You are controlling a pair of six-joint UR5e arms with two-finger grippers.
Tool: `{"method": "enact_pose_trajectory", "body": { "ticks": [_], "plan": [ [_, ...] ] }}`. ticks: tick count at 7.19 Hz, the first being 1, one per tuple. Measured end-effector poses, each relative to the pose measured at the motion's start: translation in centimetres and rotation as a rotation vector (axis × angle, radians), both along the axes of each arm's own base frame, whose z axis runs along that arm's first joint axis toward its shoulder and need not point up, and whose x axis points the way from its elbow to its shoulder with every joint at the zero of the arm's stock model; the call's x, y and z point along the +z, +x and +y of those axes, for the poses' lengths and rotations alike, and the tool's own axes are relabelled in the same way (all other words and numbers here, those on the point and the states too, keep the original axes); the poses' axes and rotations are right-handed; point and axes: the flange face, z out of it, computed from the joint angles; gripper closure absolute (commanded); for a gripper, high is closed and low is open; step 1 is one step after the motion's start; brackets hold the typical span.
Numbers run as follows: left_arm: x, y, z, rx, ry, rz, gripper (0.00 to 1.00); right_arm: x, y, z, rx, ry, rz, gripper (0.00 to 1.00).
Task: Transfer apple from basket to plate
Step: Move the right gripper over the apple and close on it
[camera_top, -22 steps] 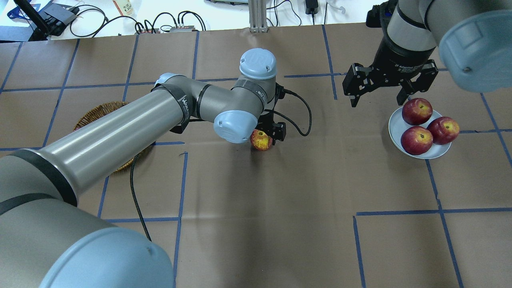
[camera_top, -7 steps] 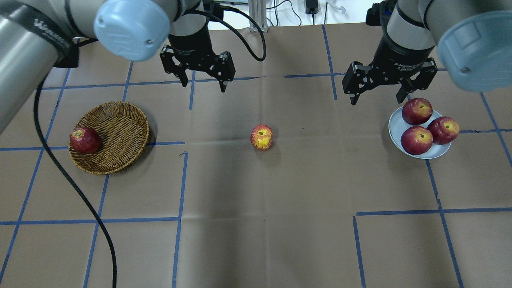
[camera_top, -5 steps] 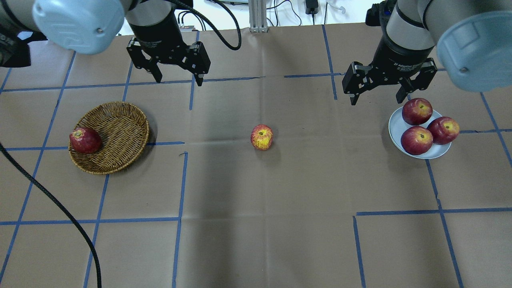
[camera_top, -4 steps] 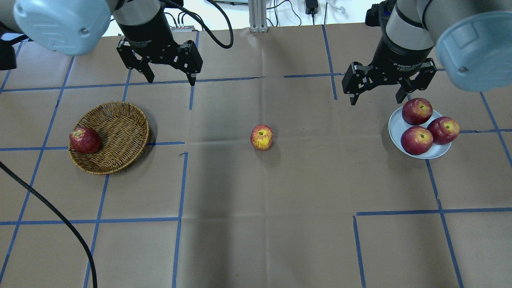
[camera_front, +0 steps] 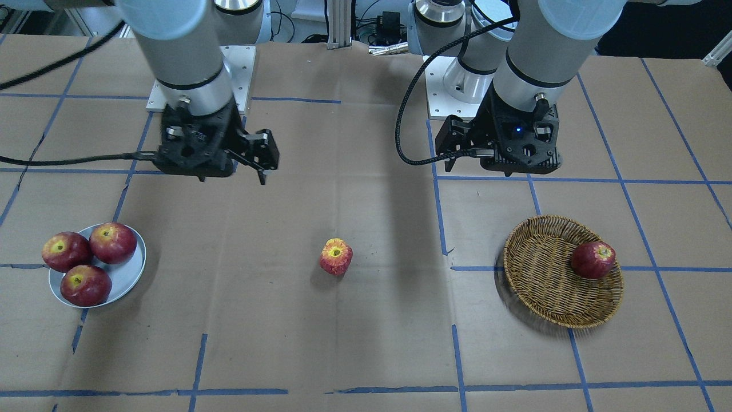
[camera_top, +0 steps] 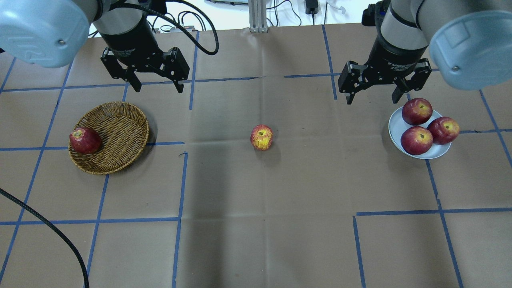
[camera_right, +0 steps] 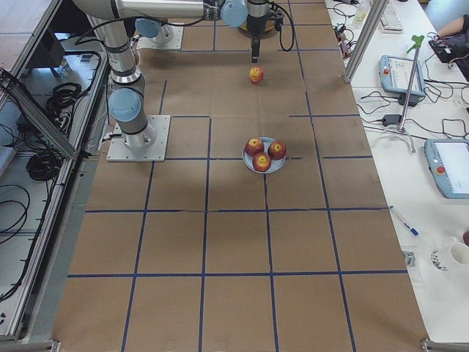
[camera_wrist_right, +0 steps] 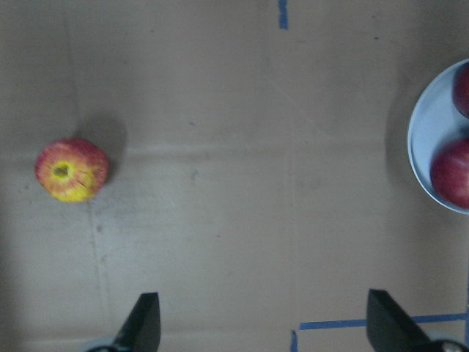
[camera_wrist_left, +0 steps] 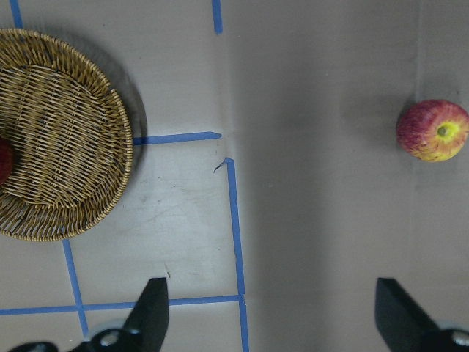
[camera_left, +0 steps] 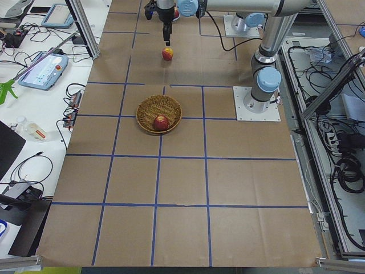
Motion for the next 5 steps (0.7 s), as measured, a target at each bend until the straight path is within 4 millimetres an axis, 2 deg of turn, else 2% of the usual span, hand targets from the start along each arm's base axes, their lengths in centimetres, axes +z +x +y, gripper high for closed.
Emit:
{"method": "enact_pose_trajectory", "body": {
  "ticks": [1,2,4,5],
  "plan": [
    [0.2,0.1,0.3,0.003,-0.003,0.0,0.01,-2.3,4.3,-1.3,-0.001,-0.018,-0.002,0.0],
    [0.4,0.2,0.5,0.003,-0.006,-0.001,0.01,-4.9,7.4,-2.5,-0.009,-0.032,-0.007,0.0],
    [0.5,0.1,0.6,0.001,-0.008,0.0,0.01,-9.8,11.3,-3.6,-0.027,-0.04,-0.014,0.0],
    [0.5,0.1,0.7,0.001,-0.008,0.0,0.01,-11.9,12.2,-3.7,-0.023,-0.036,-0.013,0.0]
  ]
}}
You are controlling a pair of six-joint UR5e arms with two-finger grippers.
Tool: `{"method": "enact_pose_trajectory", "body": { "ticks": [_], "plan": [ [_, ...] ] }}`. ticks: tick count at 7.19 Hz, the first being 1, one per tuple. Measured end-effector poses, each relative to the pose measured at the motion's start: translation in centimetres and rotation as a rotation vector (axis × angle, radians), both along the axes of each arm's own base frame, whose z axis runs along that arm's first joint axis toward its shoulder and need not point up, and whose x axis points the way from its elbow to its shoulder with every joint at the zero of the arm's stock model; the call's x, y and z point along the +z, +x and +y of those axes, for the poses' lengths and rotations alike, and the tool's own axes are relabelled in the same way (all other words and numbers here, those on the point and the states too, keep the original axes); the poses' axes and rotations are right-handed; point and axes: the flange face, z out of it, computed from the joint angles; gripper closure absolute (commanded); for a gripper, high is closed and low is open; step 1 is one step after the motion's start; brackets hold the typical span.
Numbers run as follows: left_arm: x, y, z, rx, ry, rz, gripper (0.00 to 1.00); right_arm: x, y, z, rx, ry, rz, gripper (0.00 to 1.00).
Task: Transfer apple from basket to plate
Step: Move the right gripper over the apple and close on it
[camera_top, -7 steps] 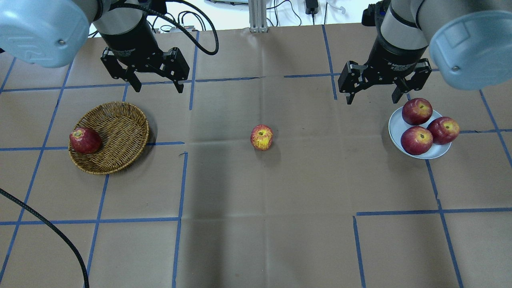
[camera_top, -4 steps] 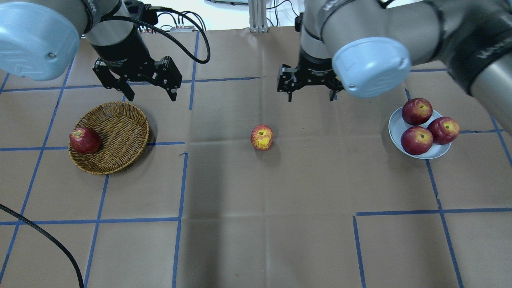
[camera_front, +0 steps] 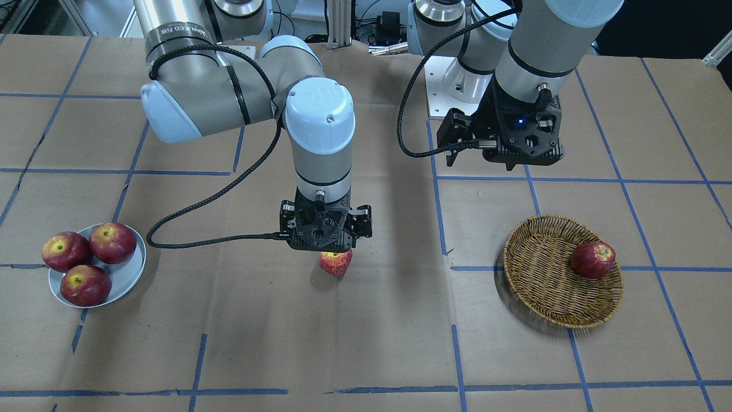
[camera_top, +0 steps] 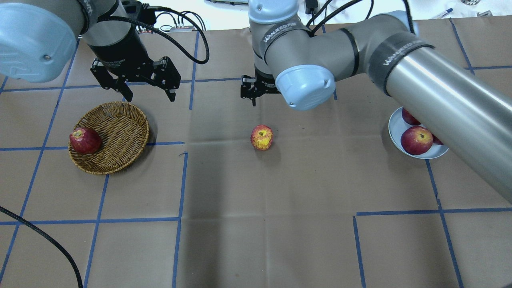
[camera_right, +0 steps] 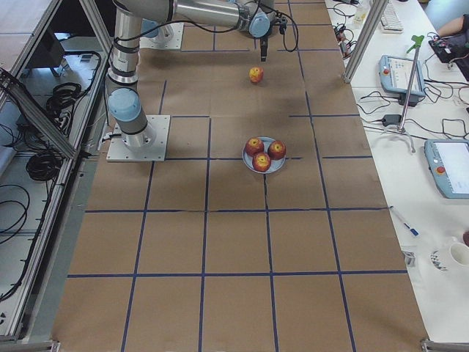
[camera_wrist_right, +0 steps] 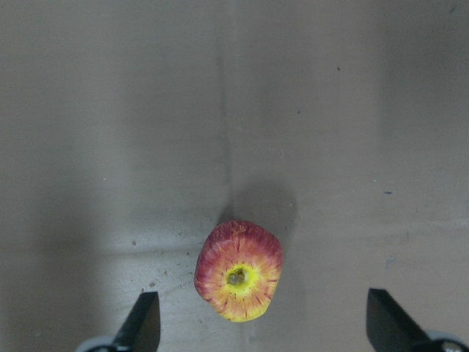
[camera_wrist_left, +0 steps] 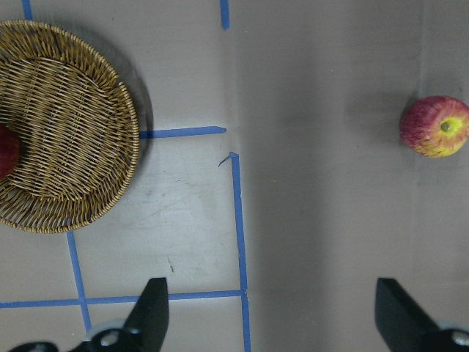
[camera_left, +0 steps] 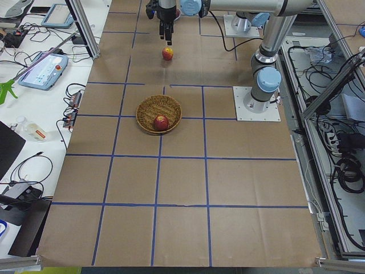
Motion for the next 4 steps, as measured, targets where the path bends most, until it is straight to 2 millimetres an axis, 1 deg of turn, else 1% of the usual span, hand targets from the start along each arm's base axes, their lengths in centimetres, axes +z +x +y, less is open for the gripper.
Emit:
{"method": "enact_pose_trajectory", "body": {
  "ticks": [2,4],
  "plan": [
    [-0.1,0.1,0.0,0.001,0.003,-0.001,0.01,-4.0,0.4,0.6,0.015,0.005,0.002,0.0],
    [-0.2,0.1,0.0,0.002,0.004,-0.001,0.01,-8.1,0.2,1.3,0.02,-0.017,-0.007,0.0]
  ]
}}
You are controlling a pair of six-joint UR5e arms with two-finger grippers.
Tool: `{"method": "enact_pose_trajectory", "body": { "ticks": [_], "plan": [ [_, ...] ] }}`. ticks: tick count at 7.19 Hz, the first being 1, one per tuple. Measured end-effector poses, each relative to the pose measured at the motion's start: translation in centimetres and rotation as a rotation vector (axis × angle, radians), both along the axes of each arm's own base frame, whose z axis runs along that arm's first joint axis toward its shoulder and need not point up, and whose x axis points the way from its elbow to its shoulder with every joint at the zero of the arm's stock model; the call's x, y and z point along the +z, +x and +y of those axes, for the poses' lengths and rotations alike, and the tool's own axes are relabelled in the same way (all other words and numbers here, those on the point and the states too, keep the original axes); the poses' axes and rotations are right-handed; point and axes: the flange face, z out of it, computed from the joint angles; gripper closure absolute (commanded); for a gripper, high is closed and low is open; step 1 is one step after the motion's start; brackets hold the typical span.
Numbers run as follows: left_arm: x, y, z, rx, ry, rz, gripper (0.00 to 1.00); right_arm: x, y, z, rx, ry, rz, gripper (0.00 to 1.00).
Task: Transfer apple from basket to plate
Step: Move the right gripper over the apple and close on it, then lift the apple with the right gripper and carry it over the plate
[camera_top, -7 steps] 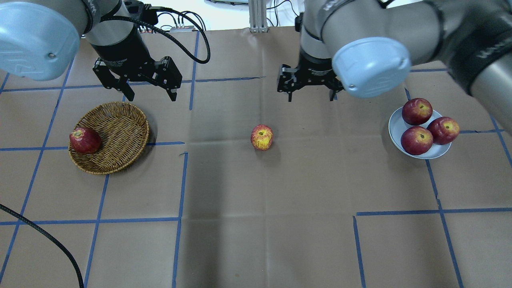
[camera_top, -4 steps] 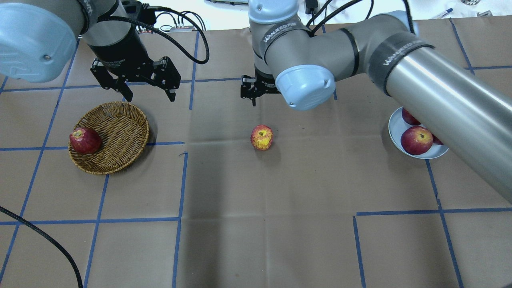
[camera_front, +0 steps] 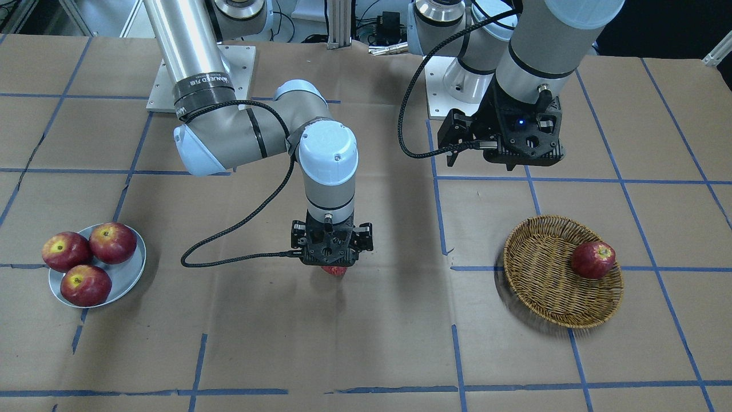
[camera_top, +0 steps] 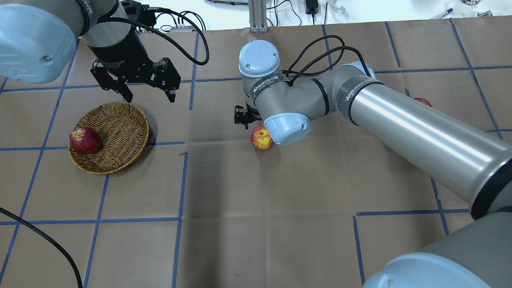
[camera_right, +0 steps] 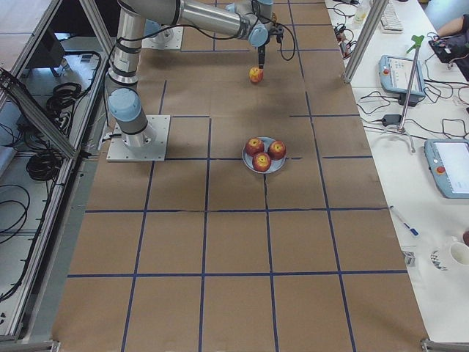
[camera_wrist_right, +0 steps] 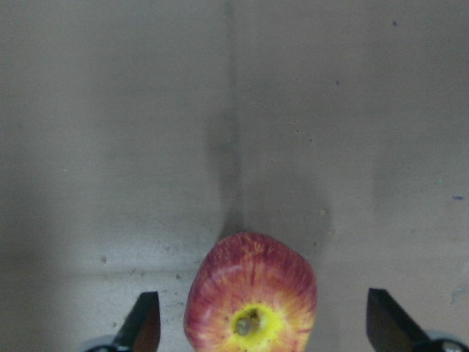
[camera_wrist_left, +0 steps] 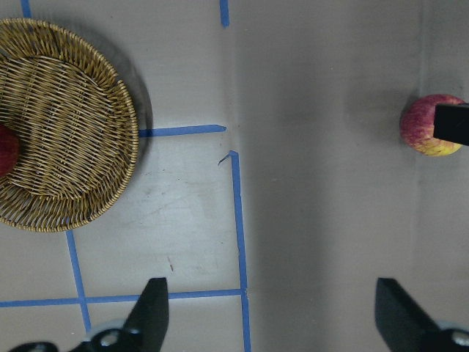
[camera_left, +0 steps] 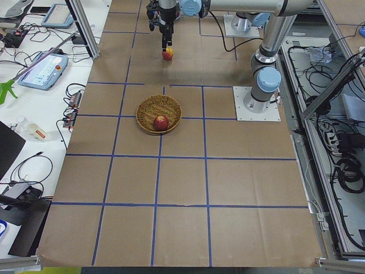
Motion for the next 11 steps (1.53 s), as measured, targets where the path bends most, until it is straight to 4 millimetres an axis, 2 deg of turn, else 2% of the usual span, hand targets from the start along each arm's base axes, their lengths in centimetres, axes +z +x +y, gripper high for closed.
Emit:
{"method": "enact_pose_trajectory", "body": {
  "ticks": [2,4,5,8,10,11],
  "plan": [
    [0.0,0.0,0.0,0.0,0.001,0.0,0.01,-2.4,-0.1,0.5,0.009,0.014,0.005,0.0],
    [0.0,0.1,0.0,0.001,0.001,0.0,0.01,-3.9,0.0,0.2,0.034,0.018,0.008,0.13],
    [0.0,0.1,0.0,0.002,0.0,0.0,0.01,-4.2,0.0,0.1,0.043,0.016,0.009,0.16],
    [0.0,0.1,0.0,0.002,0.001,0.0,0.01,-4.0,0.2,-0.3,0.067,-0.011,0.002,0.45],
    [-0.1,0.1,0.0,0.002,0.002,0.0,0.01,-3.3,0.1,-0.6,0.072,-0.026,-0.002,0.45],
    [-0.1,0.1,0.0,0.002,0.002,0.0,0.01,-1.9,0.2,-1.0,0.072,-0.045,-0.009,0.45]
  ]
}}
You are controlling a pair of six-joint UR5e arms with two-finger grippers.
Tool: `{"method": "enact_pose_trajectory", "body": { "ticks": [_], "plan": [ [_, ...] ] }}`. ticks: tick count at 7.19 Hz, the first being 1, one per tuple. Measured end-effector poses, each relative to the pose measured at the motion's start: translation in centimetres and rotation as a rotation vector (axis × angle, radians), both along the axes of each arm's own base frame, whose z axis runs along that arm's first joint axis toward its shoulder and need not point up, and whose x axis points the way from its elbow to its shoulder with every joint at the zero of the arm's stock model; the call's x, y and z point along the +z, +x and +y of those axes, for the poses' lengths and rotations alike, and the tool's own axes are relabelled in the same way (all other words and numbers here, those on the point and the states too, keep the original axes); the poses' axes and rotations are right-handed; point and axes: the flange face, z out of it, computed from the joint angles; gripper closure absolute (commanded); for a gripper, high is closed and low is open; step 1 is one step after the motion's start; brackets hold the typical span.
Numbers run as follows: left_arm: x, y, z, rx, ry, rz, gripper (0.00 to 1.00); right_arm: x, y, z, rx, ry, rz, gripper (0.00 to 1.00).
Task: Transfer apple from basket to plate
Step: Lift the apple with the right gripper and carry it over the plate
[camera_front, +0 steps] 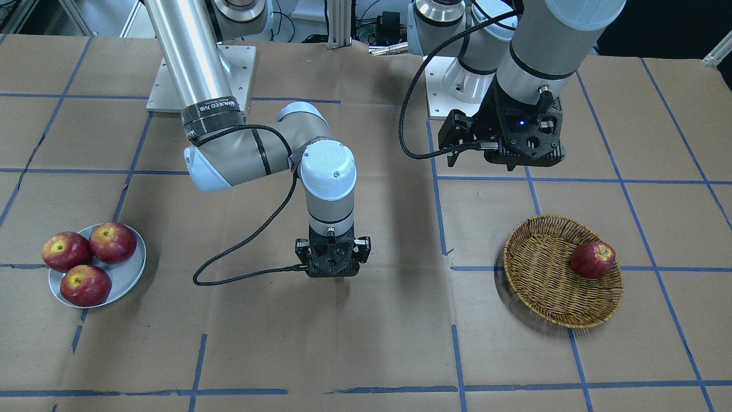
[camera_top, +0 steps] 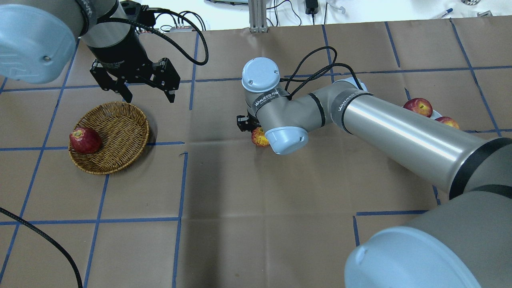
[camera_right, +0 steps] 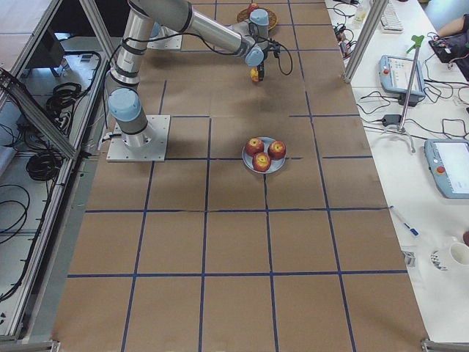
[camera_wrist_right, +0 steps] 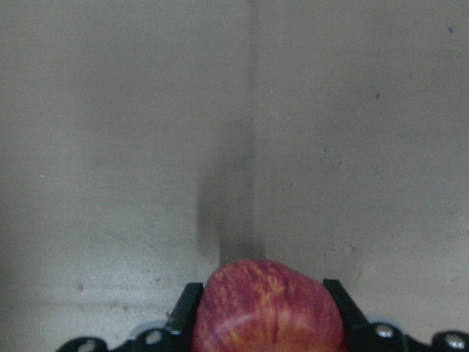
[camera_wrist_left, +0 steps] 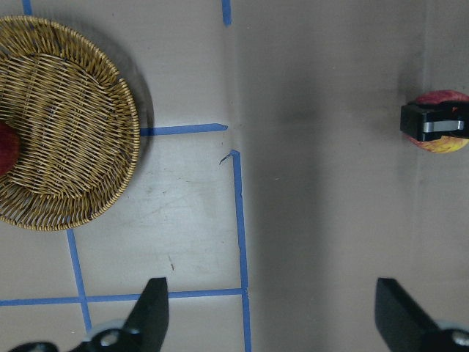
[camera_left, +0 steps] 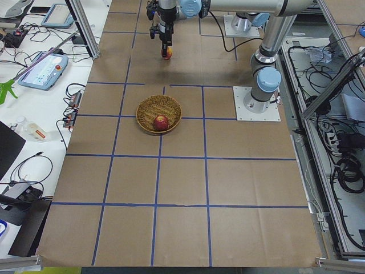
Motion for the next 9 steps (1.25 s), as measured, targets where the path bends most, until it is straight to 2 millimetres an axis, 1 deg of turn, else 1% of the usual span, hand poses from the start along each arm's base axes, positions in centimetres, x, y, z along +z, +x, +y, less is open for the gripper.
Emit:
{"method": "enact_pose_trajectory", "body": {
  "ticks": [1,2,3,4,5,6,7,8,9],
  "plan": [
    [0.0,0.0,0.0,0.0,0.0,0.0,0.01,2.5,0.0,-0.6,-0.003,-0.018,-0.007,0.45],
    [0.0,0.0,0.0,-0.001,0.0,0.0,0.01,5.9,-0.4,-1.1,-0.012,-0.017,-0.007,0.45],
    [0.0,0.0,0.0,0.0,0.001,0.0,0.01,9.3,-1.8,-1.3,-0.028,-0.009,-0.003,0.45],
    [-0.1,0.0,0.0,0.0,0.002,0.0,0.01,11.9,-4.2,-1.6,-0.037,0.003,0.008,0.45],
    [-0.1,0.0,0.0,-0.001,0.003,0.0,0.01,14.2,-8.4,-2.4,-0.036,0.021,0.022,0.45],
    [-0.1,0.0,0.0,0.0,0.003,0.0,0.01,16.1,-14.1,-3.4,-0.033,0.042,0.037,0.45],
    [-0.1,0.0,0.0,0.0,0.003,0.0,0.01,17.3,-20.0,-4.3,-0.029,0.059,0.047,0.45],
    [-0.1,0.0,0.0,0.0,0.003,0.0,0.01,17.9,-26.4,-5.1,-0.018,0.074,0.056,0.45],
    [-0.1,0.0,0.0,-0.001,0.003,0.0,0.01,17.8,-32.9,-5.5,0.007,0.089,0.063,0.45]
  ]
}}
